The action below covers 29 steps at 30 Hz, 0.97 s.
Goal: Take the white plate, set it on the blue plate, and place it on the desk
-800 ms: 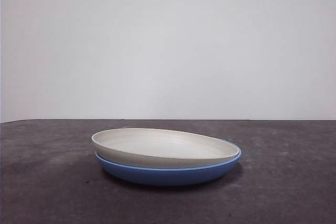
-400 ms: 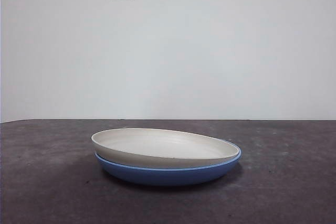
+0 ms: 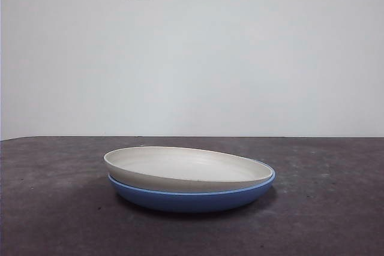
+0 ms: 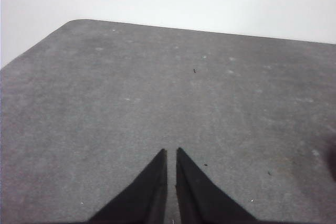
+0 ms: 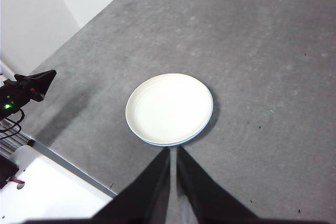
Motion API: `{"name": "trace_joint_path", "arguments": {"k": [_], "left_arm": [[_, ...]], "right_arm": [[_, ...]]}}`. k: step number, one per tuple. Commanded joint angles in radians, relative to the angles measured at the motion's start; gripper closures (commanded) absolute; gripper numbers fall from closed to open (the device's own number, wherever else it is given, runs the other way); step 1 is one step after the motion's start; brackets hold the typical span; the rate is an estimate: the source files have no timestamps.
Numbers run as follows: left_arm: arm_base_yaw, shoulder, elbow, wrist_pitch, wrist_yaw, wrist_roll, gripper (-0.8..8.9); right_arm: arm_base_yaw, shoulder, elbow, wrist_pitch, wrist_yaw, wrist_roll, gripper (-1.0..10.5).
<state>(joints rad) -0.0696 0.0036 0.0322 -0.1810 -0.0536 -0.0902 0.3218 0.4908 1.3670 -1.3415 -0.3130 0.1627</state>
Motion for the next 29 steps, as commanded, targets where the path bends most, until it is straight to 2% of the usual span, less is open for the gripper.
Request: {"name": "trace_joint_path", "arguments": {"k": [1,21,24,25,27,29], "left_arm": [[0.000,-0.001,-0.021,-0.006,-0.003,0.025,7.86],[0.000,-0.001,-0.021,-0.006,-0.003,0.025,7.86],[0.000,-0.001,-0.021,-0.006,-0.003,0.025,7.86],[0.000,-0.001,-0.021,-0.006,-0.003,0.025,7.86],[0.000,-0.001,-0.021,-0.006,-0.003,0.025,7.86],[0.000,0.000,-0.021,-0.006,-0.003,0.025,7.86]], "right_arm": [[0.005,0.003,0.014,-0.071,0.000,0.005,9.3],[0.004,0.003,0.014,-0.071,0.000,0.005,9.3],[-0.037,0.003,0.002,-0.071,-0.002,0.005,9.3],[-0.069,0.002,-0.014,-0.071,-0.003,-0.005,9.3],[-0.144,-0.014,-0.068,-0.027,0.018,-0.108,9.3],[-0.212,-0.048,-0.168,0.113,0.034,-0.136,9.3]]}}
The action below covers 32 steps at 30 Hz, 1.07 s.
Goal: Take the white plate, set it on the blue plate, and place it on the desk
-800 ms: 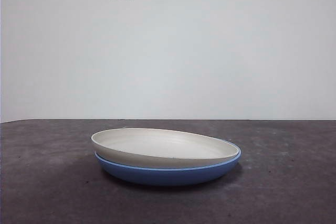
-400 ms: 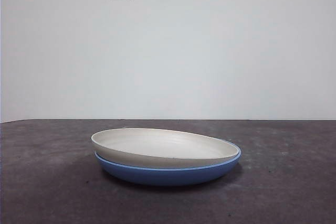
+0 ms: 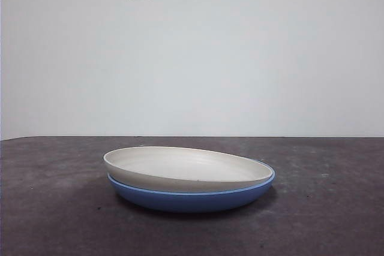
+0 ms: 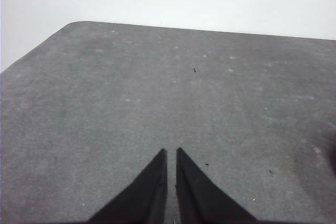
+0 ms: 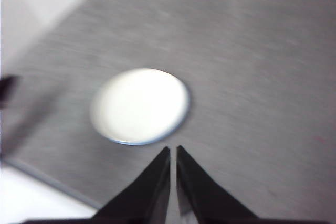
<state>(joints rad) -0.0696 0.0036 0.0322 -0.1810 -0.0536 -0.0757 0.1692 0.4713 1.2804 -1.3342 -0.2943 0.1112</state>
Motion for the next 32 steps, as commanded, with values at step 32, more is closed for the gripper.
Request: {"name": "trace_joint_path", "arguments": {"k": [32], "left_arm": [[0.000,0.000,-0.021,-0.006,-0.003,0.011,7.86]], "right_arm": [[-0.215,-0.468,-1.270,1.160,0.373,-0.123,9.3]]}}
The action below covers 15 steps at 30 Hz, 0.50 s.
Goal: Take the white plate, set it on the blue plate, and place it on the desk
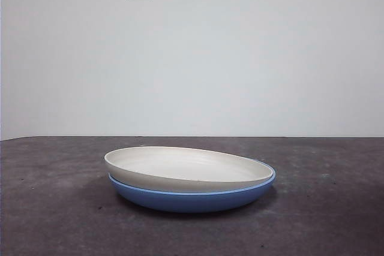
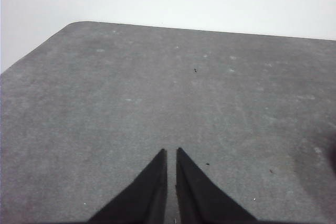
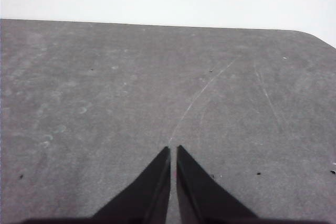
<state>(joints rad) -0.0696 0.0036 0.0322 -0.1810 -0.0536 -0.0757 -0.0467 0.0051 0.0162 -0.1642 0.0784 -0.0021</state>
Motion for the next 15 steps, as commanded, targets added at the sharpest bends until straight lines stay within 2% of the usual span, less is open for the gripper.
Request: {"name": "trace_joint_path", "arguments": {"k": [1,15], "left_arm": [[0.000,0.000,-0.021,-0.006,-0.003,0.011,7.86],[0.000,0.000,-0.021,-0.006,-0.003,0.011,7.86]], "right_arm": [[0.001,-0.002,-0.006,-0.010,0.001,-0.010,9.3],[0.020,-0.002,-0.005,0.007,0.001,-0.008,9.3]]}}
